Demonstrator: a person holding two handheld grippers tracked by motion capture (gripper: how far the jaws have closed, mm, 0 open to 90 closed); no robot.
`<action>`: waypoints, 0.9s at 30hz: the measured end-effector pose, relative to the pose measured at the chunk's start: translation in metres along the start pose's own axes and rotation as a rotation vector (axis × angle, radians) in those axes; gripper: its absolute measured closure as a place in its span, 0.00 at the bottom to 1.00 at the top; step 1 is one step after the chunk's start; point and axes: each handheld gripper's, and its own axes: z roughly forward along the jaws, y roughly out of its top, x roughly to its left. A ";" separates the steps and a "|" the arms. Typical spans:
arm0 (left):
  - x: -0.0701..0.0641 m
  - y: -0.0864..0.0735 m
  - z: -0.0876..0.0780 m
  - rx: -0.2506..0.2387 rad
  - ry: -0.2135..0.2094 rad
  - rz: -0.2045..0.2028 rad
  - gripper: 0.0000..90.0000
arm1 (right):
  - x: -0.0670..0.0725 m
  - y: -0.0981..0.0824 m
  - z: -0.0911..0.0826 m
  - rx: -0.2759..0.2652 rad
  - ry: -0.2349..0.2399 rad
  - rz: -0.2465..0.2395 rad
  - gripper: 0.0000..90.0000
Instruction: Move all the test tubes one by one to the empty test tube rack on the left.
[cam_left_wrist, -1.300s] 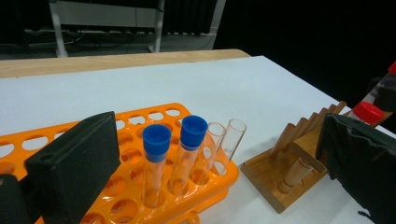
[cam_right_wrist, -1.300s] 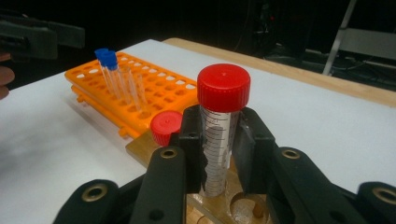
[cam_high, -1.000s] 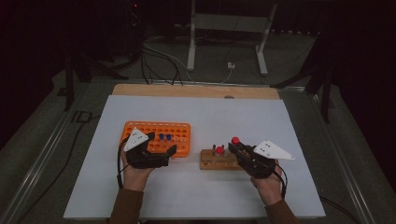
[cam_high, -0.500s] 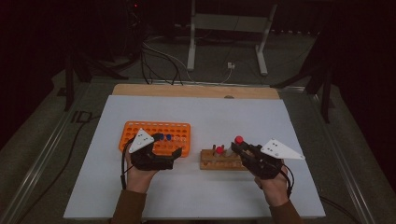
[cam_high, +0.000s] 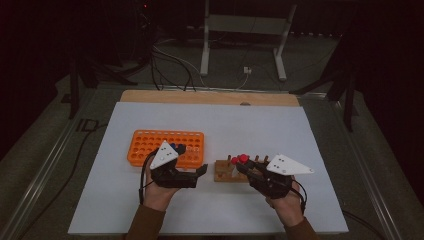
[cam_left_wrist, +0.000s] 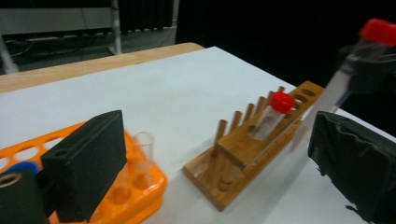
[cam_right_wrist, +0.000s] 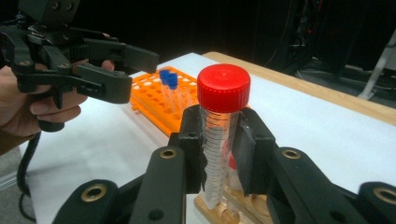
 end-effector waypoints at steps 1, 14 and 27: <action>-0.003 0.000 0.001 -0.005 -0.003 0.006 0.09 | 0.001 -0.001 0.001 0.004 0.003 0.003 0.83; -0.047 -0.004 0.025 0.055 -0.092 0.136 0.25 | 0.007 -0.003 0.007 0.018 0.036 0.004 0.82; -0.061 -0.010 0.033 0.087 -0.149 0.198 0.69 | 0.021 -0.005 0.014 0.040 0.084 -0.018 0.82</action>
